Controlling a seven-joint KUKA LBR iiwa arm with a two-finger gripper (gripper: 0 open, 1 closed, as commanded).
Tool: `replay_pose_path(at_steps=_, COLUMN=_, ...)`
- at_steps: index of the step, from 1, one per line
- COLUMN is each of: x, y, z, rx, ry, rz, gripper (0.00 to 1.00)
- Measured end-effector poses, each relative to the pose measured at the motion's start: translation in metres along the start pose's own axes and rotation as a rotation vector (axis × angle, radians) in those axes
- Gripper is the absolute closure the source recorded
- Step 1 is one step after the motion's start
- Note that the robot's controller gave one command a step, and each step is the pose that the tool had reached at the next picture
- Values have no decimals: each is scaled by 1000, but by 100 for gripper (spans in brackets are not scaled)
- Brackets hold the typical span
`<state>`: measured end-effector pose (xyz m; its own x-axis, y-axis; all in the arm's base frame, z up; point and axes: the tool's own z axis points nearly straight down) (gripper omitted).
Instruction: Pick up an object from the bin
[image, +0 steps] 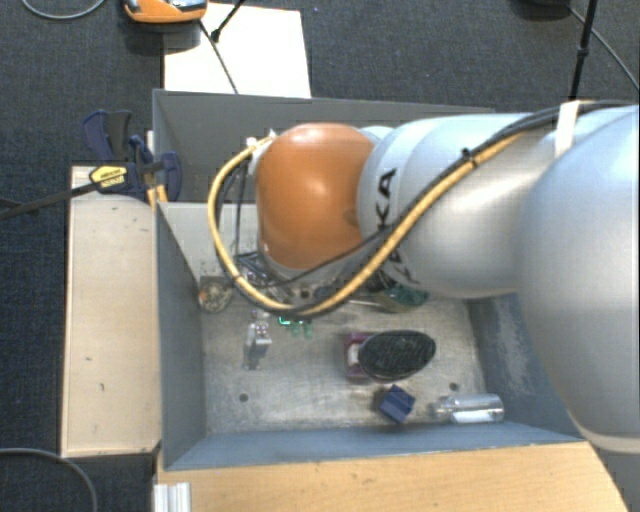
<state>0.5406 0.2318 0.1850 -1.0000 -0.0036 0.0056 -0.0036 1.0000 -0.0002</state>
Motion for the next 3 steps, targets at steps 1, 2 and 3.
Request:
replay_pose_path(at_steps=1, x=-43, y=-42, z=17, rx=0, ry=-11, rz=4, gripper=0)
replay_pose_path(at_steps=2, x=-44, y=-106, z=36, rx=2, ry=-6, rz=37, gripper=0)
replay_pose_path(at_steps=3, x=-37, y=-115, z=52, rx=0, ry=-5, rz=5, gripper=0)
